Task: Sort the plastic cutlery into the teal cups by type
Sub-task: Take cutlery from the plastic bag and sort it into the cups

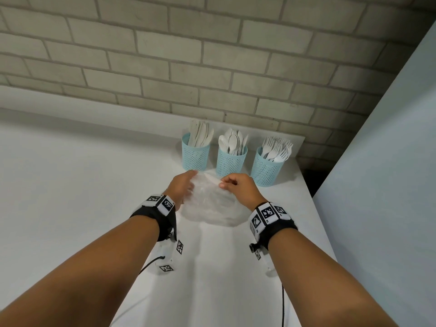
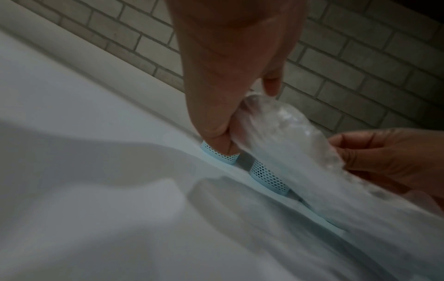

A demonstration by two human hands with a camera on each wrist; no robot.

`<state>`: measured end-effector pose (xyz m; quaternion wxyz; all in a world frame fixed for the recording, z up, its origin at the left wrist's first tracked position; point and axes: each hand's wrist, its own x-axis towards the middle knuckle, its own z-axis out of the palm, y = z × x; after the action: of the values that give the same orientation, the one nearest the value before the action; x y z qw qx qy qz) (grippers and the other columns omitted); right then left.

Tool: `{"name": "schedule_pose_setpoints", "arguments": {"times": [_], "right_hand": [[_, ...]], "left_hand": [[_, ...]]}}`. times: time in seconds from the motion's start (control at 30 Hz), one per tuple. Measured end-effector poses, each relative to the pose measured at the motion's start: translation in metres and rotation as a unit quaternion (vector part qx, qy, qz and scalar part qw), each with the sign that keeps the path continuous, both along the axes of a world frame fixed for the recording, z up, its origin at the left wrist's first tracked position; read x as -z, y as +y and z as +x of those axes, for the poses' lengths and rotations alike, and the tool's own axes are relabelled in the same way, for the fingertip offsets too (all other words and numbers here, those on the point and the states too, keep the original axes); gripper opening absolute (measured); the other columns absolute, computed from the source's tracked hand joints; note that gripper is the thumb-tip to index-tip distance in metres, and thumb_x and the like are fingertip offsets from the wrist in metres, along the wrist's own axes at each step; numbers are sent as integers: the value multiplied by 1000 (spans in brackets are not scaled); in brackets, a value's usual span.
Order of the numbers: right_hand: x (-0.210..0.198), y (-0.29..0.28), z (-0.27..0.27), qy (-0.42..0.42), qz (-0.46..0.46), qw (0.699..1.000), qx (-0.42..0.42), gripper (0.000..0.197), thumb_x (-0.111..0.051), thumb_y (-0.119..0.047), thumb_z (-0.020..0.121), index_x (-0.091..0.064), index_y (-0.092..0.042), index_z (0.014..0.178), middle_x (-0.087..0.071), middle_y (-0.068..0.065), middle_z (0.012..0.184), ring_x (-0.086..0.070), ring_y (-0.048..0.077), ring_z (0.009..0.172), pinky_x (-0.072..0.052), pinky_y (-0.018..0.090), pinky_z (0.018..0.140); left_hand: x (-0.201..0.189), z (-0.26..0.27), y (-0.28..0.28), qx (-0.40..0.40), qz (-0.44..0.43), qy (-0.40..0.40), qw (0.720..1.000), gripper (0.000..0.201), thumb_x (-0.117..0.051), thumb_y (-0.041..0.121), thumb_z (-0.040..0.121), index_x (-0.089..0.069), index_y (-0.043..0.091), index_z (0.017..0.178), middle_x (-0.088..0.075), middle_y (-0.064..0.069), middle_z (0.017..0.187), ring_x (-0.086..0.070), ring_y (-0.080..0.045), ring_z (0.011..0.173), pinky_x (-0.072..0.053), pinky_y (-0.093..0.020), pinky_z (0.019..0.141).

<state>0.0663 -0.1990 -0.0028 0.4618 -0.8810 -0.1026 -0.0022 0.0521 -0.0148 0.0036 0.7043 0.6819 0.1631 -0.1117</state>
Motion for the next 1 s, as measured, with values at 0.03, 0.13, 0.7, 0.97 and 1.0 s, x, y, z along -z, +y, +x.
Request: {"name": "schedule_pose_setpoints", "arguments": {"times": [0.03,0.13,0.7,0.97,1.0], "right_hand": [[0,1,1,-2,6,1000,4,6,-68,-13,83,-71,-9,87,-62,-2,73,-53,12,71,-42,22,72],[-2,7,0,1,28,1000,6,9,-67,-15,84,-71,-10,91,-61,-7,68,-54,7,66,-44,21,72],[-65,23,34,-34,236,966,95,4,-62,-13,89,-66,-10,89,-68,-1,84,-60,11,75,-50,18,64],[-101,63,83,-127,313,925,173,17,-64,-7,87,-55,-16,76,-63,8,81,-60,14,74,-56,22,70],[-99,68,88,-126,308,926,177,17,-64,-7,87,-55,-16,76,-62,9,81,-60,16,76,-57,26,74]], "left_hand": [[0,0,1,27,0,3,1000,29,-56,45,87,-59,16,85,-51,-3,73,-45,-16,58,-37,-25,58],[0,-2,1,78,14,-35,996,31,-71,38,79,-67,11,96,-67,-6,86,-64,-21,76,-50,-27,66],[10,5,17,13,69,-40,997,18,-63,17,88,-54,11,74,-53,-2,55,-52,-5,34,-37,-12,36],[7,13,27,3,95,-21,995,6,-60,14,88,-58,10,86,-58,-11,76,-54,-21,60,-44,-29,63],[8,13,29,3,101,-17,995,6,-60,14,88,-58,10,85,-58,-12,77,-54,-21,60,-44,-29,63]]}}
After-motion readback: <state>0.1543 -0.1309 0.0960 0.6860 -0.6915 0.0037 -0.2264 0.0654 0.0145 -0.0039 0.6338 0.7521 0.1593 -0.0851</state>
